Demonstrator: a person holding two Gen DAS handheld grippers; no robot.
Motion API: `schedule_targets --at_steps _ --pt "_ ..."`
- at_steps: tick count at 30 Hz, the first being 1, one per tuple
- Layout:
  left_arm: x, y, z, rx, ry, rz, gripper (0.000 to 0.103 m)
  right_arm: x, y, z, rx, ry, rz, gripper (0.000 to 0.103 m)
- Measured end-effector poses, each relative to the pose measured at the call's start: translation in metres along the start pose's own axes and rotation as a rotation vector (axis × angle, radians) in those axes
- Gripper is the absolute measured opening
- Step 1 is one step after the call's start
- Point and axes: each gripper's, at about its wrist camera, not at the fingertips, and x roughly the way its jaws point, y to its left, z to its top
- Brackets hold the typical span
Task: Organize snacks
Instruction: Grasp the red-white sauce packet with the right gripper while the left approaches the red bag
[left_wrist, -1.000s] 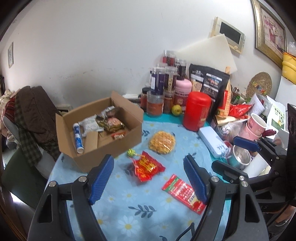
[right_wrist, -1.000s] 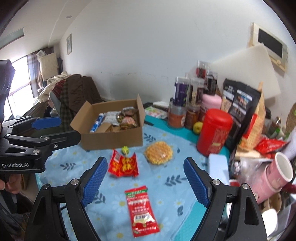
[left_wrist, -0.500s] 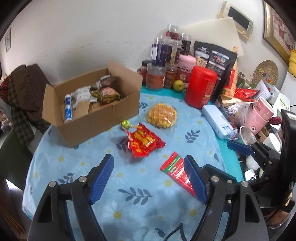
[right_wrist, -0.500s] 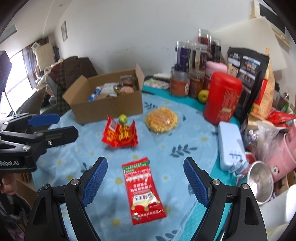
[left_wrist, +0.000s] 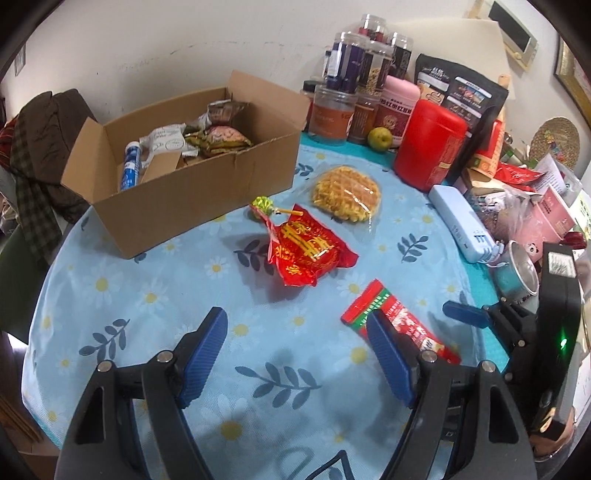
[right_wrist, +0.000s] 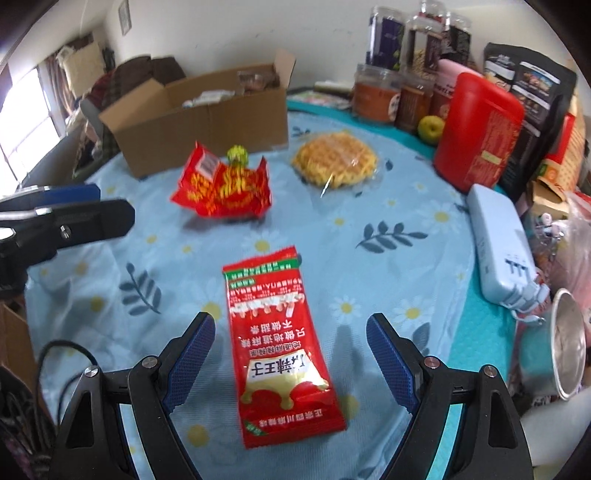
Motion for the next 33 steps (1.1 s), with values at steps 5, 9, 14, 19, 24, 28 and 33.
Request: schedule_targets --at_steps 5,9,14,19,24,28,33 --pt "0.011 0.002 0.01 -0.002 0.009 0.008 0.078 0.018 0.006 -0.004 -0.034 0.056 -0.016 0.079" --pt "0.018 0.002 0.018 -0.008 0.011 0.003 0.078 0.013 0.008 -0.001 -0.05 0.03 -0.016 0.046" --pt "0.03 -0.002 0.031 -0.008 0.019 0.013 0.078 0.008 -0.009 0.008 0.017 0.019 0.03 0.045" --pt "0.046 -0.007 0.043 -0.014 0.04 0.016 0.078 -0.005 -0.028 0.026 0.055 -0.028 0.002 0.045" --pt "0.064 -0.01 0.053 -0.044 0.075 0.014 0.078 -0.012 -0.038 0.045 0.046 -0.069 -0.031 0.045" --pt "0.077 -0.009 0.06 -0.068 0.094 0.023 0.078 -0.007 -0.044 0.061 0.038 -0.082 -0.04 0.045" --pt "0.097 -0.003 0.067 -0.113 0.139 0.022 0.078 0.004 -0.05 0.075 0.026 -0.087 -0.041 0.045"
